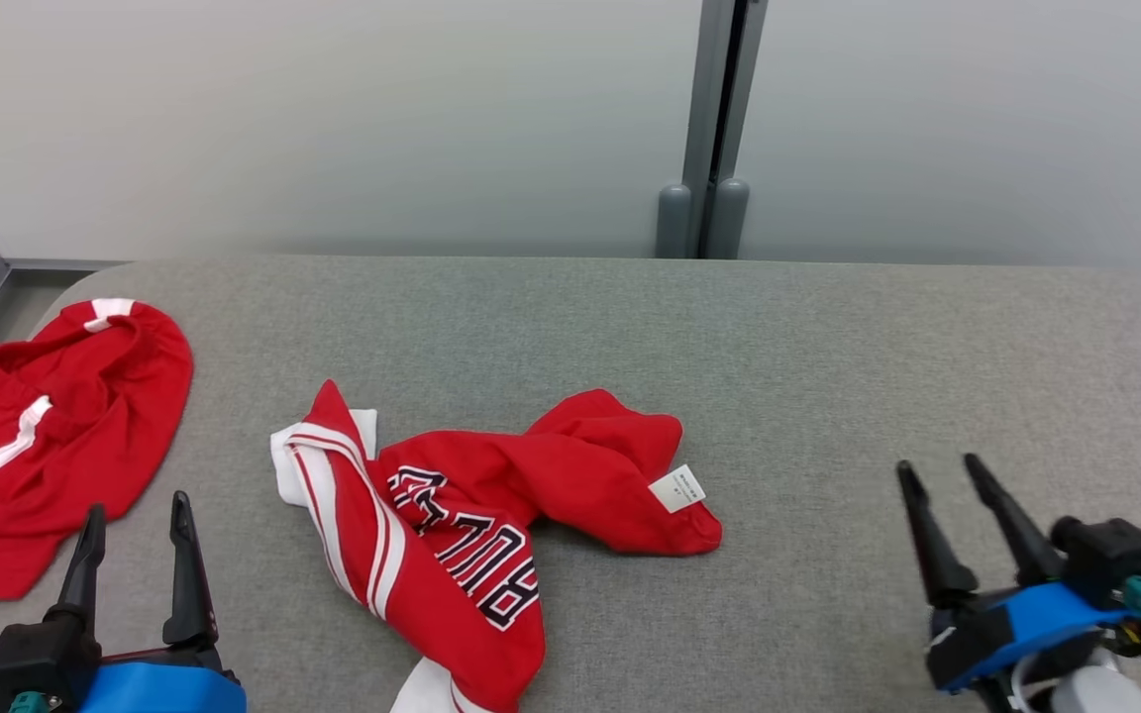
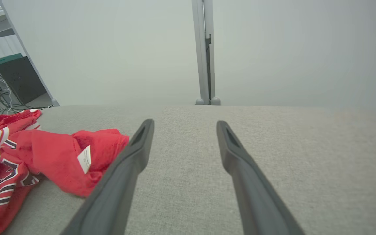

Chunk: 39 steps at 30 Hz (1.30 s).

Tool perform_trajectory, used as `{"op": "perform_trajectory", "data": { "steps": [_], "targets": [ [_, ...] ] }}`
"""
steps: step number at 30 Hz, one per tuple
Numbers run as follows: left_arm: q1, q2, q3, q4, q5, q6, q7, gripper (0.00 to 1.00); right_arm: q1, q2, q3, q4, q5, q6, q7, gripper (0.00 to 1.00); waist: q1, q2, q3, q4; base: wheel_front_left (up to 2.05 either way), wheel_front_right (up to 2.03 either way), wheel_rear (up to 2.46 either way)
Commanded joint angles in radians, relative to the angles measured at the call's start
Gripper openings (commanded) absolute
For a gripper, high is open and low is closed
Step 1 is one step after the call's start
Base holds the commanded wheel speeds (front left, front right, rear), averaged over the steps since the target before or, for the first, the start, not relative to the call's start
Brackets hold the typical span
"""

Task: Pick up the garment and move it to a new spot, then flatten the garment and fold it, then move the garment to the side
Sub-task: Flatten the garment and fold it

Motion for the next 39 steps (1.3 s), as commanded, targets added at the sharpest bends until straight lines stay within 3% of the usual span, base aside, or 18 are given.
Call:
{"op": "perform_trajectory", "data": {
  "steps": [1,9,18,29,33,39],
  "targets": [
    [0.011,-0.002,0.001,-0.004,0.006,-0.003,-0.004,1.00,0.034,0.001,-0.039,-0.022,-0.018,0.000,-0.003,1.00,0.0000,0.0000,-0.005,-0.008,0.00,0.00,0.00],
    [0.012,-0.004,-0.019,0.005,0.009,-0.017,-0.004,1.00,0.142,0.035,-0.172,-0.117,-0.068,0.000,-0.003,1.00,0.0000,0.0000,-0.021,-0.029,0.00,0.00,0.00],
    [0.021,0.009,-0.028,0.011,0.001,-0.028,-0.004,1.00,0.217,0.092,-0.185,-0.170,-0.091,0.000,-0.003,1.00,0.0000,0.0000,-0.023,-0.046,0.00,0.00,0.00],
    [0.014,0.019,-0.036,0.014,-0.003,-0.016,-0.004,1.00,0.213,0.094,-0.179,-0.156,-0.094,0.000,-0.004,1.00,0.0000,0.0000,-0.015,-0.034,0.00,0.00,0.00],
    [-0.003,0.017,-0.041,0.008,-0.005,-0.011,-0.004,1.00,0.169,0.080,-0.134,-0.152,-0.105,0.000,-0.003,1.00,0.0000,0.0000,0.000,-0.022,0.00,0.00,0.00],
    [-0.029,0.009,-0.051,0.000,-0.007,-0.007,-0.004,1.00,0.026,0.047,0.031,-0.126,-0.098,0.000,0.043,1.00,0.0000,0.0000,0.042,-0.002,0.00,0.00,0.00]
  ]
}}
